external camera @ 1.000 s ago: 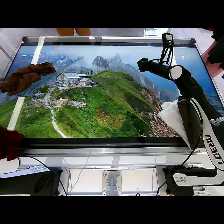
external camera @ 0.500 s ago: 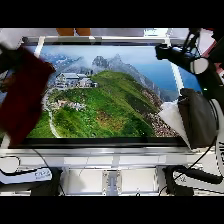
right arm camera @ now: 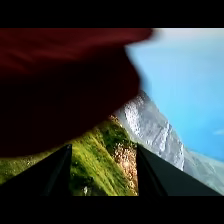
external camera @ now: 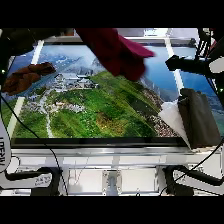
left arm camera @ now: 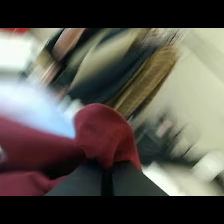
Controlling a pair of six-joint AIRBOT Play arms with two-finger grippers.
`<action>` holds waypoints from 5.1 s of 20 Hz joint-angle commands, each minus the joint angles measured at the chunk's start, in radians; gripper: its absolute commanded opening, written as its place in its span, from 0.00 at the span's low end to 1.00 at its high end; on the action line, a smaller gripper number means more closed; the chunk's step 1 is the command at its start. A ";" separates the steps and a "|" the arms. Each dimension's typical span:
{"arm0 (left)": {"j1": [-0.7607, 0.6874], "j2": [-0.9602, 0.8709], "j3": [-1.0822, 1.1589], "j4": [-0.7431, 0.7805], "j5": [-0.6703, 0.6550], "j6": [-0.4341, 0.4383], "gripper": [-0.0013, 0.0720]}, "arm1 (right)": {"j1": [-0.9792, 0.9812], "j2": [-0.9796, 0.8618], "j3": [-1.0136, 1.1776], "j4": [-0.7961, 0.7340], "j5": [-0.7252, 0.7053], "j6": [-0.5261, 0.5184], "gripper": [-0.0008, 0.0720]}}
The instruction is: Fold the shirts.
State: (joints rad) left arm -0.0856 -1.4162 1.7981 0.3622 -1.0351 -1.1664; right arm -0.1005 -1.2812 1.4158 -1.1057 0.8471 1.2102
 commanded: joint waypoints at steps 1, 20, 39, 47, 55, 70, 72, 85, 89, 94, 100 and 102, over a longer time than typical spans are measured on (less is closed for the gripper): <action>-0.022 -0.024 0.009 0.671 -0.253 -0.254 0.13 | -0.006 0.001 0.000 -0.001 0.041 0.000 0.63; -0.052 -0.441 -0.222 0.393 -0.025 -0.546 0.97 | -0.046 -0.185 -0.200 -0.139 0.059 0.199 0.69; -0.171 -0.502 -0.219 0.367 0.229 -0.471 0.19 | -0.045 -0.185 -0.200 -0.068 -0.008 0.200 0.68; -0.041 -0.418 -0.059 0.782 -0.034 -0.434 0.03 | -0.045 -0.185 -0.200 -0.196 0.059 0.208 0.68; 0.060 -0.361 -0.076 0.767 -0.190 -0.441 0.04 | -0.043 -0.185 -0.200 -0.055 0.035 0.207 0.68; -0.178 -0.573 -0.075 0.359 0.132 -0.659 0.97 | -0.043 -0.185 -0.200 -0.044 0.019 0.203 0.68; -0.191 -0.575 -0.075 0.341 0.201 -0.690 0.97 | -0.043 -0.185 -0.200 -0.042 0.006 0.203 0.68; -0.237 -0.624 -0.053 0.434 0.208 -0.668 0.03 | -0.043 -0.185 -0.200 -0.043 -0.003 0.203 0.68; -0.179 -0.565 0.037 0.624 0.103 -0.526 0.03 | -0.043 -0.185 -0.200 -0.101 0.009 0.205 0.68; -0.094 -0.433 0.042 1.444 -0.193 -0.659 0.03 | -0.043 -0.185 -0.201 -0.176 0.065 0.269 0.68; 0.042 -0.404 0.041 1.459 -0.303 -0.597 0.03 | -0.043 -0.186 -0.202 -0.113 0.100 0.320 0.68; 0.073 -0.404 0.041 1.385 -0.328 -0.557 0.03 | -0.040 -0.188 -0.217 -0.031 0.092 0.318 0.68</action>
State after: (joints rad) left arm -0.0628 -1.8282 1.8381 1.7573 -1.2984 -1.7695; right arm -0.1440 -1.4673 1.2095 -1.2121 0.9287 1.5131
